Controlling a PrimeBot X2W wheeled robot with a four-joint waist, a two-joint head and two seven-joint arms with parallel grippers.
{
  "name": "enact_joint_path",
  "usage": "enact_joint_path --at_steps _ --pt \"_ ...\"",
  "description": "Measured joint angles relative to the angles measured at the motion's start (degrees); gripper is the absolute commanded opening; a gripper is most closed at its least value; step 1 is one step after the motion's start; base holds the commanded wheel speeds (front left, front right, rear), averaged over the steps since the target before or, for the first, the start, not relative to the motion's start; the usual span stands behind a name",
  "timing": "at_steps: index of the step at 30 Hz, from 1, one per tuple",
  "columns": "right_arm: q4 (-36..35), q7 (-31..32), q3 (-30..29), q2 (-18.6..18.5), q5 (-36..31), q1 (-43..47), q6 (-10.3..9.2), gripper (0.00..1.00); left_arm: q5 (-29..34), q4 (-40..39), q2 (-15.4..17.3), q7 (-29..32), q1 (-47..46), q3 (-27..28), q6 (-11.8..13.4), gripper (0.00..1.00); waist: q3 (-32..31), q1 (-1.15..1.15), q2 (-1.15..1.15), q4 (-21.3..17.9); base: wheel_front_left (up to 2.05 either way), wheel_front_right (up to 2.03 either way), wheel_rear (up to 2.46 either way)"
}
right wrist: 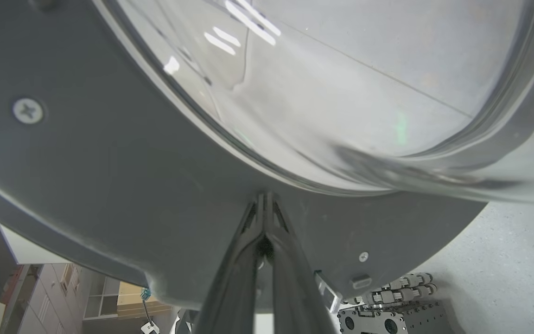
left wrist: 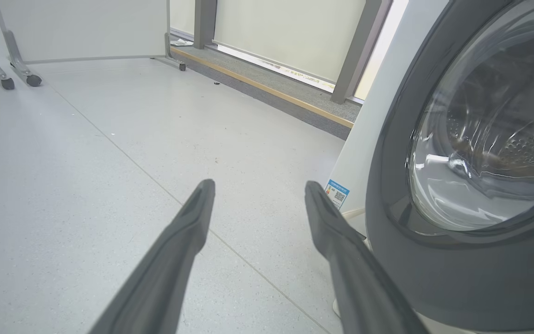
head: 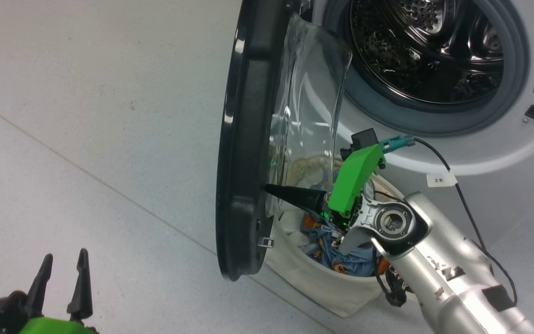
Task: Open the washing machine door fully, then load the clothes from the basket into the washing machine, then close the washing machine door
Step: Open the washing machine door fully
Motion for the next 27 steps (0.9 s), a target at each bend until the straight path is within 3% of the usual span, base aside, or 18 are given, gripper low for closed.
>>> enact_joint_path --at_steps 27 --pt "-0.77 -2.26 4.90 0.44 3.56 -2.93 0.00 0.00 -0.58 -0.94 -1.29 0.00 0.01 3.00 0.64 1.00 2.85 0.00 0.00 0.98 0.00 0.00 0.00"
